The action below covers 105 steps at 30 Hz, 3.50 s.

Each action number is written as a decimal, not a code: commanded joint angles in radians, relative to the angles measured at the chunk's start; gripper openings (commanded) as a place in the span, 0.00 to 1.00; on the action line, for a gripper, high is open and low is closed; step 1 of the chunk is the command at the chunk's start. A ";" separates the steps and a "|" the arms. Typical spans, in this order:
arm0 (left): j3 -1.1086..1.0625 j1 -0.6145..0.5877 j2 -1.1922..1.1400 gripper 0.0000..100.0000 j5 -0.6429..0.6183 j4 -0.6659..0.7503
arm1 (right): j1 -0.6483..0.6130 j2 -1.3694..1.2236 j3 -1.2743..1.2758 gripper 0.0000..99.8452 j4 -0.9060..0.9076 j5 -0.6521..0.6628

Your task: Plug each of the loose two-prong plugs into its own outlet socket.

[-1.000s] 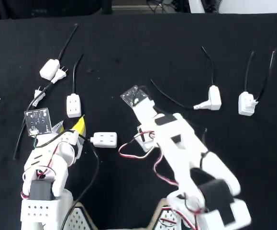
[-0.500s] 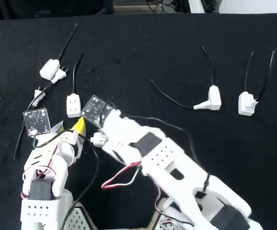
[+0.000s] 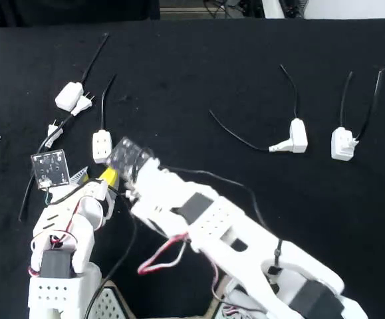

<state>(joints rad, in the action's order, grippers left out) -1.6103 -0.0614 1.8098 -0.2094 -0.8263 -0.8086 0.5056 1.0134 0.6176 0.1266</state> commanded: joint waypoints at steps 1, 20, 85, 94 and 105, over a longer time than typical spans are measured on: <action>0.061 0.002 0.002 0.21 -0.011 0.011 | -0.038 0.099 0.082 0.01 -0.132 -0.009; 0.068 0.004 0.002 0.21 -0.011 0.011 | -0.035 0.107 0.148 0.01 -0.235 -0.081; 0.015 -0.128 -0.008 0.21 0.133 0.081 | 0.132 0.558 0.200 0.01 0.092 -0.052; 0.030 -0.128 -0.081 0.21 0.138 0.092 | 0.126 0.104 -0.131 0.01 0.279 -0.080; 0.193 -0.128 -0.663 0.21 0.133 0.308 | 0.072 -0.064 -0.291 0.01 0.427 -0.077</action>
<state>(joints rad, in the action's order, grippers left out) -1.5275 -0.1811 1.3525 -0.0806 -0.6099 -0.7227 0.4488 0.8032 1.0134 0.0545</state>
